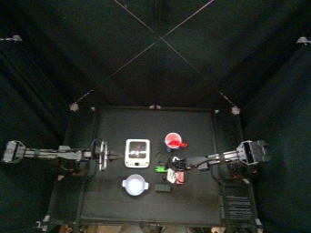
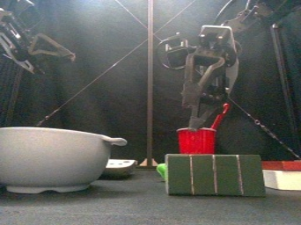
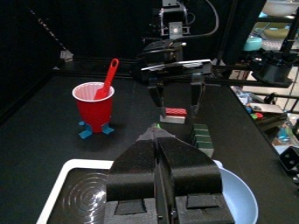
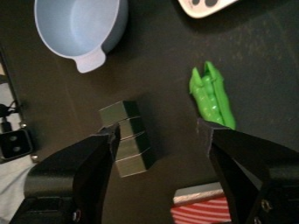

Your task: Grab salmon sushi

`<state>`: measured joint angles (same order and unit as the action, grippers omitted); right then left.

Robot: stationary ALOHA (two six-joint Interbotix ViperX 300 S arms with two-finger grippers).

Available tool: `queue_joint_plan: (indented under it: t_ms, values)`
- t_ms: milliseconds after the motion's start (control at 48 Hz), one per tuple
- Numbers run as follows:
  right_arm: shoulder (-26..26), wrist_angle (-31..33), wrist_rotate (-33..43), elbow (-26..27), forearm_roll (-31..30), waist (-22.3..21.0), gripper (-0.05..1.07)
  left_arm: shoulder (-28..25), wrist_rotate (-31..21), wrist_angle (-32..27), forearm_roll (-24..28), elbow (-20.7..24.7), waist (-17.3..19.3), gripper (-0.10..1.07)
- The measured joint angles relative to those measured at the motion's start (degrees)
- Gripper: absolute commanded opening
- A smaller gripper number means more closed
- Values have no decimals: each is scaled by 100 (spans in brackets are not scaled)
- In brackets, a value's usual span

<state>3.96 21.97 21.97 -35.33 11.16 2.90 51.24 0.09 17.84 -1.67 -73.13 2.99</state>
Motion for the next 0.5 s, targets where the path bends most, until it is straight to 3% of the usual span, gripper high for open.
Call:
queue_joint_plan:
  t_ms: [312, 500]
  values:
    - [70, 932, 35, -44, 1274, 0, 100, 0, 0, 0, 0, 0, 0, 32]
    - [88, 1354, 712, -132, 1292, 9, 100, 0, 0, 0, 0, 0, 0, 32]
